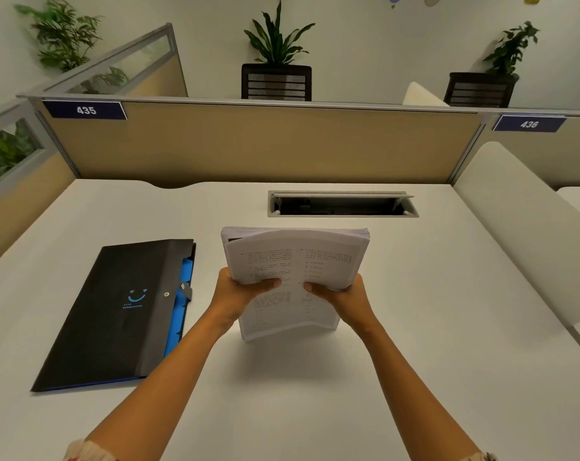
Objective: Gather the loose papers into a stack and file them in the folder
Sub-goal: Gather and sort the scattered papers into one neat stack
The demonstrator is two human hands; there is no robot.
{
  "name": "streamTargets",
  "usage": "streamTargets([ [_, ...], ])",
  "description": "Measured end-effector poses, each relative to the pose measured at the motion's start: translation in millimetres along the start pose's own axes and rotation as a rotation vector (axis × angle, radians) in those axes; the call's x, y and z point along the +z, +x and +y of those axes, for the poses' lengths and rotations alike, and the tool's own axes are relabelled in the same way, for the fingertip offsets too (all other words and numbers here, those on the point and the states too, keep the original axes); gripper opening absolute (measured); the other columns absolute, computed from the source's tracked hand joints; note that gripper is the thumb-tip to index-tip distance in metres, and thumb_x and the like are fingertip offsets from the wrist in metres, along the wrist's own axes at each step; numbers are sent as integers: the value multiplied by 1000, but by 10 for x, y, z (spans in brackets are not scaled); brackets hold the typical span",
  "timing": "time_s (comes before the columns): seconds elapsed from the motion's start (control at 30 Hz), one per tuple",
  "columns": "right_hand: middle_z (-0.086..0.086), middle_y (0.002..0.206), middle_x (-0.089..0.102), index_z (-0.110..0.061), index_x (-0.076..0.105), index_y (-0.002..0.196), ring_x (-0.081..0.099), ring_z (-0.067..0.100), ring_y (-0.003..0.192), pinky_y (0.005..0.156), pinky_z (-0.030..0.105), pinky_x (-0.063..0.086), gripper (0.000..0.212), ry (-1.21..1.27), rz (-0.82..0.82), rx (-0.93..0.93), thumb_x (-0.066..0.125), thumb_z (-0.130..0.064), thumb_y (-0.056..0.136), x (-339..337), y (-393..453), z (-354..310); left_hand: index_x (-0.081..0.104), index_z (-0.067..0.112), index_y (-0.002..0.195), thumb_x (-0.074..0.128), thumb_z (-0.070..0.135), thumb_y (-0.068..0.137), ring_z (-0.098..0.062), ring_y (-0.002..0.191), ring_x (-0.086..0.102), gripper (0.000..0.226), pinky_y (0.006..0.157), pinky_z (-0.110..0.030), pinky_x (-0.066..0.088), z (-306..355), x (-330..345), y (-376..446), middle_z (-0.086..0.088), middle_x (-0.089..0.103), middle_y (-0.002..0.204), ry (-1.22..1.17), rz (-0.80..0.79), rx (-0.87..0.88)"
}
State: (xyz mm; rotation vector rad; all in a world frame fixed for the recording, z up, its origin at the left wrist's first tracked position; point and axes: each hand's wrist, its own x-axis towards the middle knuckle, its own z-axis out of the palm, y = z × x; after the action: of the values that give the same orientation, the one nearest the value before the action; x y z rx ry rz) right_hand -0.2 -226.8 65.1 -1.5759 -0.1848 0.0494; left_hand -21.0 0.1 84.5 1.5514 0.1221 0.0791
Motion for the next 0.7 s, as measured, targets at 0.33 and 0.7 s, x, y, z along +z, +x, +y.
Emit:
streamTargets([
  [0.33, 0, 117, 71, -37, 65, 121, 66, 25, 112, 86, 49, 60, 57, -36, -51, 104, 88, -18, 72, -26, -110, 458, 71, 53, 101, 89, 14, 64, -11, 100, 69, 57, 75, -27, 61, -489, -17, -80, 11, 74, 105, 10, -89, -24],
  [0.7, -16, 107, 74, -49, 68, 105, 71, 3, 97, 76, 21, 60, 43, -225, -69, 262, 87, -49, 67, -165, -134, 642, 67, 34, 108, 92, 39, 64, -10, 94, 71, 50, 73, -23, 60, -732, -96, 76, 11, 75, 103, 212, -138, -270],
])
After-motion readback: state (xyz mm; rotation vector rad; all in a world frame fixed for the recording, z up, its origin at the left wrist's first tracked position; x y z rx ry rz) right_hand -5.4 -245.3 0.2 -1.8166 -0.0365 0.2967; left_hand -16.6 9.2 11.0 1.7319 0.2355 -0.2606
